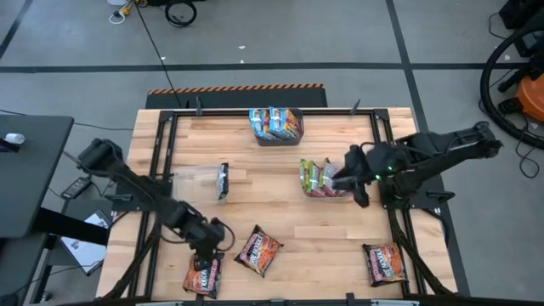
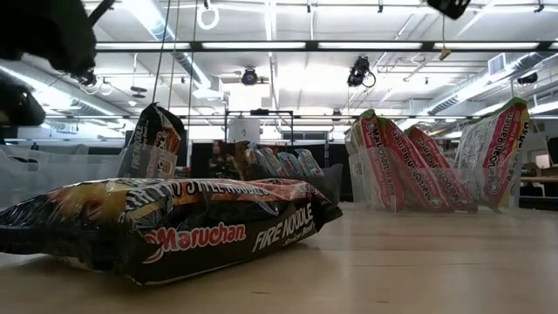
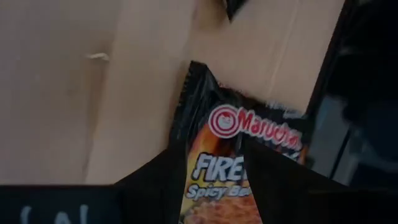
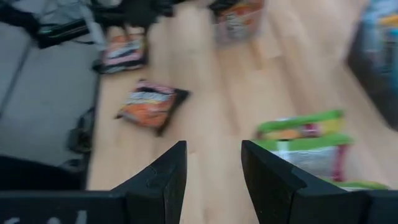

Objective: Sort Maruchan noodles
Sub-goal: Put the black noodle pack into the left transparent bin

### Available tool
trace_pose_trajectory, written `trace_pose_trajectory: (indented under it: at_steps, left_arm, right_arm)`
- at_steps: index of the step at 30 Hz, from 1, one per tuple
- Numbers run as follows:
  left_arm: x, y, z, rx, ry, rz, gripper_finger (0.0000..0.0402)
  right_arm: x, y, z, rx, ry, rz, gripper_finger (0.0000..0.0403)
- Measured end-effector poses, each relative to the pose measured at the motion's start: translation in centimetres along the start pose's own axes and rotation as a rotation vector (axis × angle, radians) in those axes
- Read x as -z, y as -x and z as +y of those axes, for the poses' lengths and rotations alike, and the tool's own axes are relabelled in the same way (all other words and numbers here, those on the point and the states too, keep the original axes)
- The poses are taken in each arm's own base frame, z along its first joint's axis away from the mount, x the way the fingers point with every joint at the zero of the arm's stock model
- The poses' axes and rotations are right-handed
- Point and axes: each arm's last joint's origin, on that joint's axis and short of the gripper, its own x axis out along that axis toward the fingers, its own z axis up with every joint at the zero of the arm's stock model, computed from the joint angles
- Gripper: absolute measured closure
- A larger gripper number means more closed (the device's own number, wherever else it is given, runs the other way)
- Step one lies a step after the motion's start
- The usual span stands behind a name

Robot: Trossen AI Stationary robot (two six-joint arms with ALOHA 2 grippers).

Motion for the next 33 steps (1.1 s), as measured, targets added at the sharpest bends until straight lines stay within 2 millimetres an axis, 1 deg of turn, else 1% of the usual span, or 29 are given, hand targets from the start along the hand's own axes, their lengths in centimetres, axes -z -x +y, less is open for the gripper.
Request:
trace_pose_trajectory:
  at_steps: [2, 5, 9, 12, 14, 18, 22, 24, 26, 28, 31, 33]
  left_arm:
    - [-0.2, -1.1, 0.1, 0.008, -0.054, 0.045, 0.0237]
    - [-0.6, -2.2, 1.0, 0.011, -0.108, 0.155, 0.0237]
    - [-1.1, -2.5, 2.2, -0.005, -0.184, 0.211, 0.0237]
    - [-1.5, -2.8, 2.6, 0.02, -0.222, 0.236, 0.0237]
    - [-1.6, -3.2, 2.5, 0.056, -0.219, 0.259, 0.0237]
    - [-1.0, -3.8, 1.7, 0.113, -0.252, 0.291, 0.0238]
    - [-0.4, -4.5, 1.3, 0.119, -0.254, 0.315, 0.025]
    - [-0.2, -4.7, 1.2, 0.118, -0.24, 0.328, 0.0264]
    - [-0.1, -4.8, 1.2, 0.119, -0.238, 0.334, 0.0286]
    - [-0.2, -4.8, 1.2, 0.13, -0.235, 0.345, 0.0318]
    - [-0.5, -4.6, 1.3, 0.15, -0.208, 0.356, 0.0378]
    - [-0.8, -4.2, 1.5, 0.167, -0.158, 0.361, 0.0392]
  right_arm:
    - [0.3, 0.3, 1.0, -0.044, 0.004, 0.009, 0.0245]
    - [1.0, 0.5, 2.2, -0.078, -0.015, 0.024, 0.0245]
    - [1.7, 0.9, 3.3, -0.066, -0.023, 0.004, 0.0245]
    - [2.0, 1.1, 3.8, -0.045, -0.046, -0.019, 0.0245]
    - [2.2, 1.2, 4.0, -0.036, -0.064, -0.03, 0.0245]
    - [2.5, 1.4, 4.2, -0.011, -0.09, -0.04, 0.0245]
    - [2.7, 1.4, 4.0, 0.028, -0.094, -0.037, 0.0245]
    - [2.8, 1.4, 3.9, 0.051, -0.086, -0.035, 0.0245]
    - [3.0, 1.4, 3.7, 0.071, -0.075, -0.025, 0.0245]
    - [3.1, 1.4, 3.5, 0.092, -0.067, -0.014, 0.0245]
    - [3.2, 1.4, 3.3, 0.118, -0.061, -0.005, 0.0245]
    - [3.2, 1.3, 3.1, 0.131, -0.06, 0.002, 0.0245]
